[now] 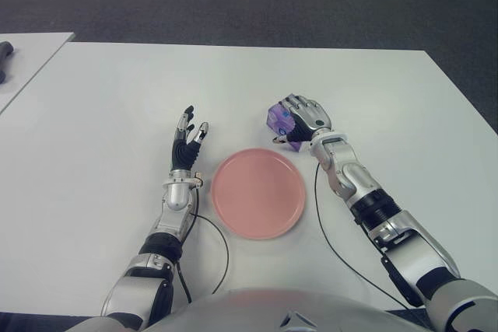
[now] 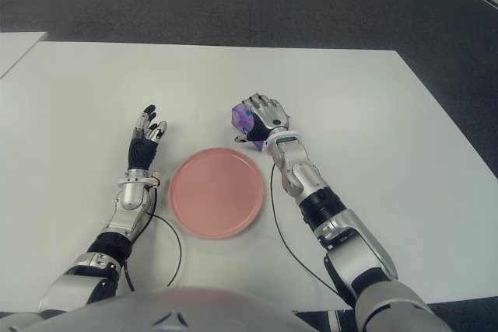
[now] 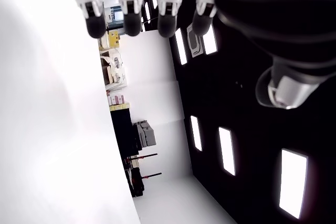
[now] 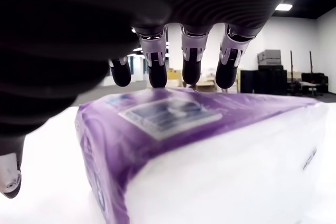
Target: Put the tissue paper into the plate.
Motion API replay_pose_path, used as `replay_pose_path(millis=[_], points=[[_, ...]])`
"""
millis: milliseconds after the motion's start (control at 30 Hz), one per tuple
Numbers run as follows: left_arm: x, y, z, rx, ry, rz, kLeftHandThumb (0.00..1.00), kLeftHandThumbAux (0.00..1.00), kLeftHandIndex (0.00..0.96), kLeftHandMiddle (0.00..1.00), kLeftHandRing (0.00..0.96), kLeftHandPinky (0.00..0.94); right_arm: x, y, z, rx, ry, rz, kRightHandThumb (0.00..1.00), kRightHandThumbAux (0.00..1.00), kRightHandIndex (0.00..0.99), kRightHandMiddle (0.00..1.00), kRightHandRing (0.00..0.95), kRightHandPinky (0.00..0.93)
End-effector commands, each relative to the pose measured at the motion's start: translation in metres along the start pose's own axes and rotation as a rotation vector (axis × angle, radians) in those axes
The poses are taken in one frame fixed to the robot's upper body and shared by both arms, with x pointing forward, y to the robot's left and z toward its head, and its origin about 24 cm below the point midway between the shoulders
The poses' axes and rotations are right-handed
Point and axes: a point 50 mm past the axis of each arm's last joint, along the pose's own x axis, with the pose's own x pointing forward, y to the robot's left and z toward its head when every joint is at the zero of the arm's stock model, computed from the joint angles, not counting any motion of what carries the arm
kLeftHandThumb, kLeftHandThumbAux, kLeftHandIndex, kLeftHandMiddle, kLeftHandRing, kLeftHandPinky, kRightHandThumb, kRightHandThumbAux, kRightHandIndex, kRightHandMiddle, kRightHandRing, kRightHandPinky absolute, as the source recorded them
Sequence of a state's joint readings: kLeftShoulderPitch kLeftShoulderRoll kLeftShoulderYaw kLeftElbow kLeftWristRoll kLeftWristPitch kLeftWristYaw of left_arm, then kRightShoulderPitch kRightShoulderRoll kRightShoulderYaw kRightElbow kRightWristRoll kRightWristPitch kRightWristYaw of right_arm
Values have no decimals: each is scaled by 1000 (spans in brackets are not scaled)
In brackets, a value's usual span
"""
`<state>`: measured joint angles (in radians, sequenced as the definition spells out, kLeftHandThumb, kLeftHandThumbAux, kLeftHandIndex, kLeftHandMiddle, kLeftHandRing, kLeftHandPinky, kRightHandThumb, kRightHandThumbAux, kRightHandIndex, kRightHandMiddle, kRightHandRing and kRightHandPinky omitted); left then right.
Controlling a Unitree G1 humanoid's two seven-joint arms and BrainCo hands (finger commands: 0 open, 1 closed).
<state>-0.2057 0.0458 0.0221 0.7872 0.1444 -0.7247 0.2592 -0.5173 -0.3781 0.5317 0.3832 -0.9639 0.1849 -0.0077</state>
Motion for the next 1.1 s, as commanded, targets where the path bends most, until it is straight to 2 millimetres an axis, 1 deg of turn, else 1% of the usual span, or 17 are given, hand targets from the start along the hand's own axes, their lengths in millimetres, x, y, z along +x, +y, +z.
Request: replay_pose_path(millis=[33,467,767,1100], points=[[-20,-2,-17,-5,95,1,0,400,0,0,0,0,4,6,-2,5,13,14,97,484,0,5,0,0],[-21,-1,-17,-5,84,0,0,400,0,0,0,0,12,12,-14,0,62,25,76,484,0,1,0,0],[-22,0,-16,-10,79,-3,0,405,0,0,0,0,14,17,-16,3,81,27,58,487,0,5,0,0],[-23,2,-16,-1,78,-7,0,400,0,0,0,0,13,20,-17,13,87,38,68,488,0,5,0,0]])
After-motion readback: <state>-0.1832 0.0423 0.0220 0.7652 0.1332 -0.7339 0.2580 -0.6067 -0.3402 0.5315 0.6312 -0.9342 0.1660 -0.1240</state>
